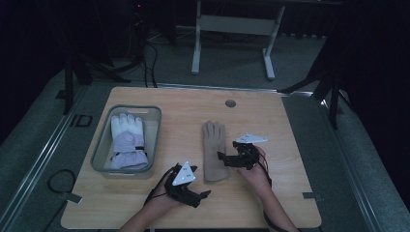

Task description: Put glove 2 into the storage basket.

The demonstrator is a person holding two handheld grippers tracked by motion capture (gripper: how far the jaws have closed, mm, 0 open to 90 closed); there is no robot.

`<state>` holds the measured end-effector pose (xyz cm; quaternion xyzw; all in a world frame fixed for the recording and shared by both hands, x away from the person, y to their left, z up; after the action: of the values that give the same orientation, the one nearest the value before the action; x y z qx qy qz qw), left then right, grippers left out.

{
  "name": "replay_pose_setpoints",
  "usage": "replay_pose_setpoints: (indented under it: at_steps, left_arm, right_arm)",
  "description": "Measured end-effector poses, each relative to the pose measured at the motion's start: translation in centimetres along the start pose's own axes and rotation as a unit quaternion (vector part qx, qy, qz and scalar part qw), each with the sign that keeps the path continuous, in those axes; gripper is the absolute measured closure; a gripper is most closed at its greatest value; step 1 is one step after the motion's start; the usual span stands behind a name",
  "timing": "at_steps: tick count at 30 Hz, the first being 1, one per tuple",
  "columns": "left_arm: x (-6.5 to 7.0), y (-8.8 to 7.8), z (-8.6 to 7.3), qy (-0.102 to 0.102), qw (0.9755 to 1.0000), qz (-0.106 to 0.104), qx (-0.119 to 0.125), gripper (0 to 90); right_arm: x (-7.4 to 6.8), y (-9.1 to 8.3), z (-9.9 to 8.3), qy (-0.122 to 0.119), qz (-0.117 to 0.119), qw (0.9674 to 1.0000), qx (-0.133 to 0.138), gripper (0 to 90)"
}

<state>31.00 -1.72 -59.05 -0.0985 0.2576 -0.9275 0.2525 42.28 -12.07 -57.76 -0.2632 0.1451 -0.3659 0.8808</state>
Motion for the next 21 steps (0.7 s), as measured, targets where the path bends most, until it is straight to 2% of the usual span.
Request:
replay_pose_setpoints:
  at_steps: [1, 2, 3, 5, 6, 7, 8, 9, 10, 11, 13, 14, 15, 16, 17, 21]
  left_arm:
    - [0.0, 0.0, 0.0, 0.0, 1.0, 0.0, 0.0, 6.0]
    - [0.1, 0.8, 0.3, 0.01, 0.9999, -0.011, -0.006, 6.0]
    - [0.1, 1.2, 0.4, 0.014, 0.9997, -0.017, -0.014, 7.3]
    - [-0.1, 1.9, 0.7, 0.028, 0.9992, -0.023, -0.013, 13.6]
    - [-0.1, 2.2, 0.7, 0.019, 0.9989, -0.038, -0.017, 14.8]
    - [-0.1, 2.2, 0.7, 0.019, 0.9989, -0.038, -0.017, 15.6]
    - [-0.5, 2.8, 0.7, 0.018, 0.9985, -0.043, -0.027, 15.6]
    - [-0.7, 3.1, 0.6, 0.024, 0.9984, -0.038, -0.035, 20.8]
    - [-0.9, 3.3, 0.5, 0.029, 0.9981, -0.034, -0.042, 20.8]
    - [-0.9, 3.5, 0.4, 0.027, 0.9978, -0.038, -0.047, 21.4]
    - [-1.2, 4.0, 0.1, 0.031, 0.9971, -0.03, -0.063, 24.2]
    - [-1.3, 4.2, -0.2, 0.036, 0.9962, -0.026, -0.075, 24.3]
    - [-1.6, 4.4, -0.5, 0.041, 0.995, -0.014, -0.09, 26.8]
    - [-1.6, 4.5, -0.7, 0.044, 0.9944, -0.016, -0.095, 28.4]
    - [-1.7, 4.6, -0.8, 0.042, 0.9941, -0.015, -0.099, 29.0]
    - [-2.0, 4.7, -0.7, 0.038, 0.9939, -0.009, -0.104, 34.8]
  right_arm:
    - [0.0, 0.0, 0.0, 0.0, 0.0, 1.0, 0.0, 22.8]
    - [0.2, 0.3, 0.2, -0.003, -0.004, 1.0, 0.005, 23.7]
    - [0.4, 0.9, 0.4, -0.002, 0.005, 1.0, 0.005, 27.1]
    - [1.1, 1.6, 0.3, 0.005, -0.007, 1.0, -0.001, 28.2]
    - [1.3, 2.0, 0.3, 0.009, -0.006, 0.9999, -0.006, 28.2]
    - [1.3, 2.0, 0.3, 0.009, -0.006, 0.9999, -0.006, 28.2]
    - [1.7, 2.3, 0.2, 0.015, -0.016, 0.9997, -0.008, 29.0]
    - [2.1, 3.1, 0.0, 0.052, -0.011, 0.9984, -0.017, 29.5]
    - [2.3, 3.3, 0.0, 0.061, -0.017, 0.9978, -0.018, 29.8]
    - [2.3, 3.5, -0.1, 0.061, -0.015, 0.9979, -0.016, 29.8]
    - [2.1, 4.0, -0.2, 0.048, -0.025, 0.9983, -0.02, 30.4]
    - [2.1, 4.2, -0.4, 0.035, -0.031, 0.9986, -0.025, 30.4]
    - [2.0, 4.3, -0.6, 0.012, -0.043, 0.9986, -0.03, 31.4]
    - [1.8, 4.6, -0.9, 0.006, -0.041, 0.9983, -0.042, 33.3]
    - [1.7, 4.8, -1.2, 0.01, -0.031, 0.9983, -0.048, 34.9]
    - [1.4, 5.0, -1.7, 0.056, 0.01, 0.9965, -0.061, 41.1]
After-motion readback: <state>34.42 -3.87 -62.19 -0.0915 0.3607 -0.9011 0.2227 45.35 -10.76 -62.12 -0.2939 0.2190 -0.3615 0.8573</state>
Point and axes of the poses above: each handheld gripper's, and its own axes: y roughly forward along the jaws, z roughly out of its top, x roughly to its right, the point moved 10 cm from there along y, roughly forward along the jaws, and after that the axes turned 3 degrees about -y, right-handed, at the moved point
